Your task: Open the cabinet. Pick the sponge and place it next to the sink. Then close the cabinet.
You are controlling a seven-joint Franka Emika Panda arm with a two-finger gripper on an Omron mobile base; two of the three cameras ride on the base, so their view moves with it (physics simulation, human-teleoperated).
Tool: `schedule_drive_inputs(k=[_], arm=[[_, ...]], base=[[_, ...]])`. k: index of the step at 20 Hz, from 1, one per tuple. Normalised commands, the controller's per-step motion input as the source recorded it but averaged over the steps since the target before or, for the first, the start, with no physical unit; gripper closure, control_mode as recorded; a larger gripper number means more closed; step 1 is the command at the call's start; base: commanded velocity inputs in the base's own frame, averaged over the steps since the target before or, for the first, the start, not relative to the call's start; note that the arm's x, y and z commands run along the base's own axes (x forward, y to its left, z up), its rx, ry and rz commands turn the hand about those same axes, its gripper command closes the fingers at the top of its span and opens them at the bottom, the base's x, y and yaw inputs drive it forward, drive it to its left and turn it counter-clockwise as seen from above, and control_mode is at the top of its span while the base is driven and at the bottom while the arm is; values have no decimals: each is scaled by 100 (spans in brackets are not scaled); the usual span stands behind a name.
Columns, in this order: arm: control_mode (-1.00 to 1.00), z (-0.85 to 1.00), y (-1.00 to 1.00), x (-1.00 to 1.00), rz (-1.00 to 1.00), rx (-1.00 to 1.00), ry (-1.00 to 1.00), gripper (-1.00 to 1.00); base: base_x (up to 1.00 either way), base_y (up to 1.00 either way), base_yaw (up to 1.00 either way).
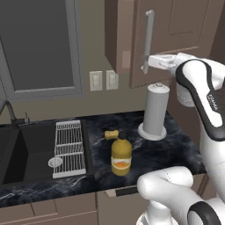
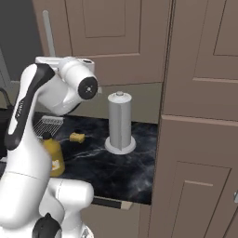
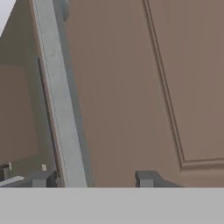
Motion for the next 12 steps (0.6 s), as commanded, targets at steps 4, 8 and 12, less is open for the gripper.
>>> schedule_drive_inputs(k=[4,8,12], arm=[[-100,0,16,57,0,0,1,-100],[-100,0,10,51,0,0,0,-100],[-100,0,5,43,0,0,0,-100]], base=[[0,0,0],[0,0,0],[0,0,0]])
